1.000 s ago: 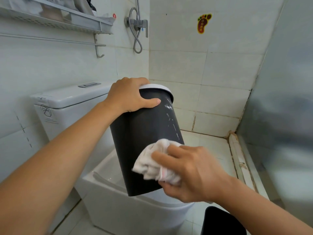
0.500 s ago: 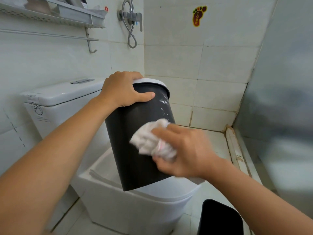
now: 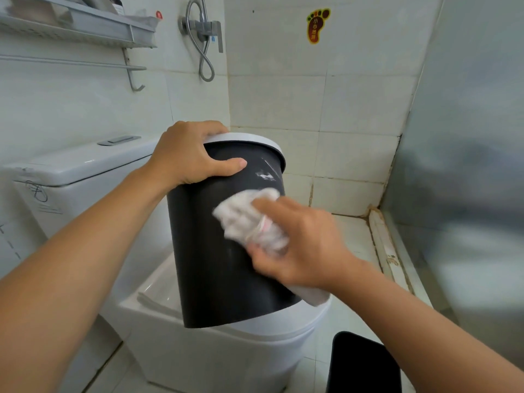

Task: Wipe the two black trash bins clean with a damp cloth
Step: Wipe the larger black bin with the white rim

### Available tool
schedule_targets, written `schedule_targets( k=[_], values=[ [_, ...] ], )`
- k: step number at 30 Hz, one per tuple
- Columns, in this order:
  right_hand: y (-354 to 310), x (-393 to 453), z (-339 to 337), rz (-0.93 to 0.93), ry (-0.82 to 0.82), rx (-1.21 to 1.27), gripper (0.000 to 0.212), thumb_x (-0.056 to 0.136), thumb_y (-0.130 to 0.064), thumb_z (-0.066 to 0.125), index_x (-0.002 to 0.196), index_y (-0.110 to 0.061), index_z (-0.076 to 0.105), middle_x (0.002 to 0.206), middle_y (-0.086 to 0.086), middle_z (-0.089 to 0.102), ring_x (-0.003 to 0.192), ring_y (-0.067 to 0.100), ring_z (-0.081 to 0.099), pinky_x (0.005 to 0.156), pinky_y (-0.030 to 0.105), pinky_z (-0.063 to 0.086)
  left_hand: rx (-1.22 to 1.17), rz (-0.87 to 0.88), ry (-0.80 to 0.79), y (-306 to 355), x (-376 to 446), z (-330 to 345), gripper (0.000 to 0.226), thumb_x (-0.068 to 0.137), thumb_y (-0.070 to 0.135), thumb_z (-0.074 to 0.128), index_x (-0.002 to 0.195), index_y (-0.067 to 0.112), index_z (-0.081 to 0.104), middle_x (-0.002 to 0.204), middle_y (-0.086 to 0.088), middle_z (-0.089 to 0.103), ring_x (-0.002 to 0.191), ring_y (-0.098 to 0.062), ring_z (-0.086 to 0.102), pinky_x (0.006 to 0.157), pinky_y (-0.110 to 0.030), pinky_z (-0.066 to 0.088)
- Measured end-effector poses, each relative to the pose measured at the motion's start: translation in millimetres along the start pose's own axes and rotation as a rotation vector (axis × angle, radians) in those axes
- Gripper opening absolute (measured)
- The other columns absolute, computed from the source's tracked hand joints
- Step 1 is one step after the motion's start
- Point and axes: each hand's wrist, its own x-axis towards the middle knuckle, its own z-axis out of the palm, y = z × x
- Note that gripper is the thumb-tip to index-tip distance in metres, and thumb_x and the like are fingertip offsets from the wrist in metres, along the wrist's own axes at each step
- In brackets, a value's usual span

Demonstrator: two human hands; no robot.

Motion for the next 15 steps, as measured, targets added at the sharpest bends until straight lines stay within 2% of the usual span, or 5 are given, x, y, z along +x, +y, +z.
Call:
schedule_targets(
  k=[3, 6, 11, 13, 15],
  values=[
    [-1.9, -12.3, -4.0, -0.181, -0.19, 0.018, 0.049, 0.078, -0.056, 0.067, 0.122, -0.035, 0.065, 0.09, -0.01, 0.061, 0.066, 0.017, 0.056, 0.054, 0.036, 0.048, -0.02, 0.012, 0.013, -1.9, -1.9, -1.5, 0.053, 0.06, 0.074, 0.073, 0.098, 0.038, 0.072, 0.091, 0.02, 0.074, 0.091, -0.012, 0.069, 0.09, -0.04, 0.057],
    [1.6, -8.3, -4.4, -0.129, -0.066, 0.035, 0.049, 0.078, -0.059, 0.067, 0.122, -0.036, 0.066, 0.09, -0.012, 0.062, 0.067, 0.015, 0.057, 0.053, 0.035, 0.049, -0.043, 0.044, 0.009, 0.4, -5.0, -2.9, 0.055, 0.06, 0.072, 0.074, 0.101, 0.036, 0.074, 0.09, 0.021, 0.074, 0.09, -0.009, 0.069, 0.088, -0.035, 0.056],
    [25.9, 20.4, -6.2, 0.231, 0.194, 0.142, 0.047, 0.078, -0.057, 0.067, 0.122, -0.039, 0.065, 0.095, -0.012, 0.068, 0.08, 0.014, 0.066, 0.067, 0.038, 0.056, -0.006, 0.137, 0.021, 15.1, -8.5, 0.5, 0.058, 0.06, 0.076, 0.07, 0.102, 0.036, 0.075, 0.089, 0.016, 0.075, 0.088, -0.012, 0.07, 0.083, -0.031, 0.054],
    [37.5, 31.0, -10.9, 0.403, 0.218, 0.261, 0.032, 0.083, -0.049, 0.072, 0.112, -0.038, 0.066, 0.09, -0.011, 0.072, 0.082, 0.012, 0.068, 0.073, 0.04, 0.058, 0.034, 0.141, 0.008, 20.5, -7.8, 1.7, 0.061, 0.059, 0.078, 0.067, 0.104, 0.037, 0.074, 0.089, 0.014, 0.075, 0.087, -0.014, 0.069, 0.084, -0.035, 0.056],
    [41.2, 35.4, -12.8, 0.464, 0.219, 0.309, 0.024, 0.084, -0.045, 0.073, 0.107, -0.038, 0.066, 0.087, -0.012, 0.072, 0.081, 0.011, 0.069, 0.075, 0.042, 0.058, 0.056, 0.129, -0.003, 23.4, -6.6, 2.5, 0.058, 0.059, 0.08, 0.065, 0.101, 0.041, 0.071, 0.088, 0.013, 0.074, 0.086, -0.015, 0.068, 0.083, -0.036, 0.056]
  ],
)
